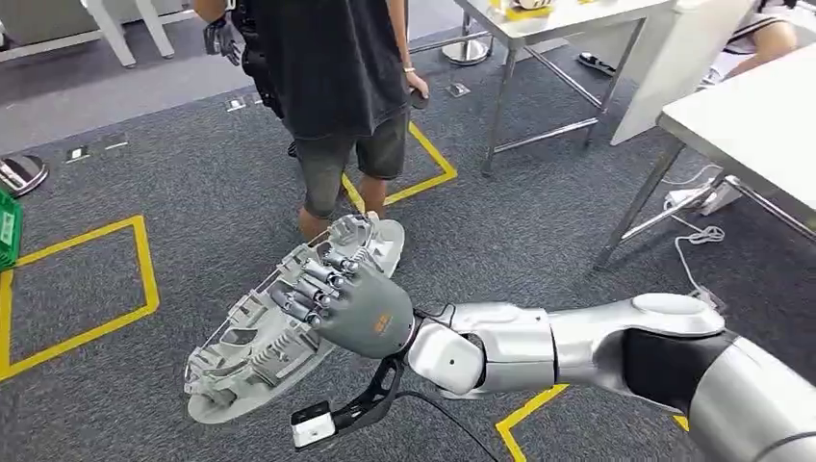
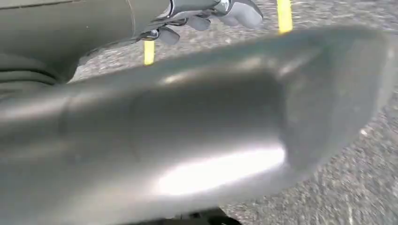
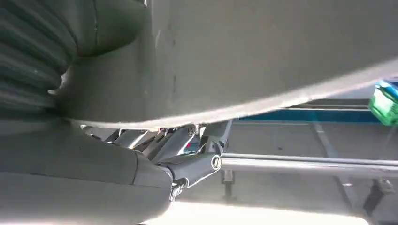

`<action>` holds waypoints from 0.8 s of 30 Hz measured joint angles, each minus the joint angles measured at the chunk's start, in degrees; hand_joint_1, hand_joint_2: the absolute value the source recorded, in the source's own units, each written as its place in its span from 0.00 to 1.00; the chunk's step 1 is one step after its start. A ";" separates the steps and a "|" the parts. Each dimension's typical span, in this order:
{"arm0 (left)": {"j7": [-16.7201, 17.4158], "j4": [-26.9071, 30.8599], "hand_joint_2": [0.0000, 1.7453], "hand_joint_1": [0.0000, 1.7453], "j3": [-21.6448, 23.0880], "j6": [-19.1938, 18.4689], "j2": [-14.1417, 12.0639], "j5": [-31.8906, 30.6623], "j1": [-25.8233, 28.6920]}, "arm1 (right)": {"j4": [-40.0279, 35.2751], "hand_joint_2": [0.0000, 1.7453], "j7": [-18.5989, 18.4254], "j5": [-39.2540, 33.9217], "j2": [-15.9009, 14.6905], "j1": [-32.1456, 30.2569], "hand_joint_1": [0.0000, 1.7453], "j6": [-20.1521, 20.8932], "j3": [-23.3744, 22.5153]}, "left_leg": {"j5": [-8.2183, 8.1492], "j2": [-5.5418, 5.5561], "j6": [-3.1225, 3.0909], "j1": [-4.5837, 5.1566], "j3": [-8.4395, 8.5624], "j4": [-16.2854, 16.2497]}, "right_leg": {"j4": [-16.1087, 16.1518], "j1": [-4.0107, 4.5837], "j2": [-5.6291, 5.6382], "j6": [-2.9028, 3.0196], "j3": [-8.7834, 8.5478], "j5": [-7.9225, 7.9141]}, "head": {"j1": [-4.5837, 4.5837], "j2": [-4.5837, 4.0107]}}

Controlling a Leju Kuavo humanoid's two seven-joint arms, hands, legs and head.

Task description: Take the parts from the cabinet and place them on the table.

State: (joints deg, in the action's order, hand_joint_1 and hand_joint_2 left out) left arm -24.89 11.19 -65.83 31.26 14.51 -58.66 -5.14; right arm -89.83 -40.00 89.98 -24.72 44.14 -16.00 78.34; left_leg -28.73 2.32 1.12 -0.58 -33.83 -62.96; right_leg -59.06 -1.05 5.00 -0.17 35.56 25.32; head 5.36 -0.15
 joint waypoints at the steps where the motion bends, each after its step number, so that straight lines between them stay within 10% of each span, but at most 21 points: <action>1: -0.04 -0.02 0.00 0.00 -0.02 0.00 -0.02 0.20 0.03 | 0.18 1.00 0.07 0.02 0.09 -0.03 1.00 -0.31 -0.02 | -0.55 3.99 -0.03 -0.39 0.86 2.31 | -0.26 0.13 0.74 -0.50 0.34 0.00 | -0.04 0.00; 5: -0.20 0.00 0.00 0.00 -0.09 0.24 0.02 0.39 -0.04 | 0.85 1.00 1.88 0.02 0.35 -0.57 1.00 -1.56 -0.61 | -0.07 1.79 -1.27 0.11 1.12 2.89 | 0.34 -0.41 3.65 -2.39 1.26 -1.07 | -0.15 -0.02; 6: -0.33 0.02 0.00 0.00 -0.11 0.35 0.07 0.37 -0.08 | 1.27 1.00 3.08 0.00 0.35 -0.93 1.00 -1.88 -1.04 | 0.32 0.69 -1.90 -0.31 1.32 3.40 | -0.09 -0.60 2.73 -2.39 1.46 -0.77 | -0.13 0.00; 8: -0.44 0.02 0.00 0.00 -0.11 0.48 0.04 0.37 -0.10 | 1.75 1.00 4.15 -0.02 0.59 -1.25 1.00 -2.21 -2.23 | 0.38 -0.75 -2.45 0.02 1.28 3.54 | -5.82 0.22 -2.94 -2.66 4.25 2.83 | 0.33 -0.02; 11: -0.44 0.02 0.00 0.00 -0.18 0.55 0.00 0.37 0.14 | 2.51 1.00 4.37 0.00 0.98 -1.87 1.00 -2.47 -3.39 | 0.23 -3.38 -2.71 0.49 1.20 3.47 | -17.57 0.17 -4.42 -2.80 9.54 7.21 | 0.31 -0.02; 14: -0.44 0.02 0.00 0.00 -0.17 0.55 0.02 0.37 -0.02 | 3.13 1.00 4.59 0.00 0.98 -2.18 1.00 -2.49 -3.87 | 0.07 -5.61 -2.74 0.61 1.25 3.34 | -8.93 0.24 -5.10 -2.44 4.47 2.45 | 0.28 0.00; 16: -0.44 0.04 0.00 0.00 -0.17 0.55 0.02 0.39 -0.07 | 3.28 1.00 4.59 0.00 0.98 -2.22 1.00 -2.54 -4.37 | -0.18 -6.67 -2.36 0.84 1.28 3.16 | -0.28 0.79 -8.61 -1.67 0.02 0.92 | 0.28 0.00; 20: -0.35 0.04 0.00 0.00 -0.28 0.55 0.04 1.14 -0.19 | 3.74 1.00 3.61 0.02 1.05 -2.23 1.00 -3.45 -4.61 | -0.33 -8.54 -1.26 0.96 1.78 3.49 | -0.01 1.21 -6.49 -0.65 0.15 0.14 | 0.24 -0.02; 24: -0.31 0.04 0.00 0.00 -0.59 0.77 0.02 1.49 -0.21 | 4.61 1.00 4.70 0.00 1.36 -2.67 1.00 -5.14 -4.83 | -5.70 -2.82 -0.03 0.60 -1.97 -4.91 | 0.64 0.36 -4.81 0.48 -0.15 -0.44 | 0.07 -0.02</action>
State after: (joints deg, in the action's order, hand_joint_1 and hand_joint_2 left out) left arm -25.20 11.23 -66.42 32.02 14.53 -57.18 -5.35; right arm -85.22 -35.30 89.99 -23.36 41.46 -21.14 73.50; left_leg -34.43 -0.50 1.09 0.02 -35.80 -67.87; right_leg -58.42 -0.68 0.19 0.30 35.41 24.87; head 5.42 -0.17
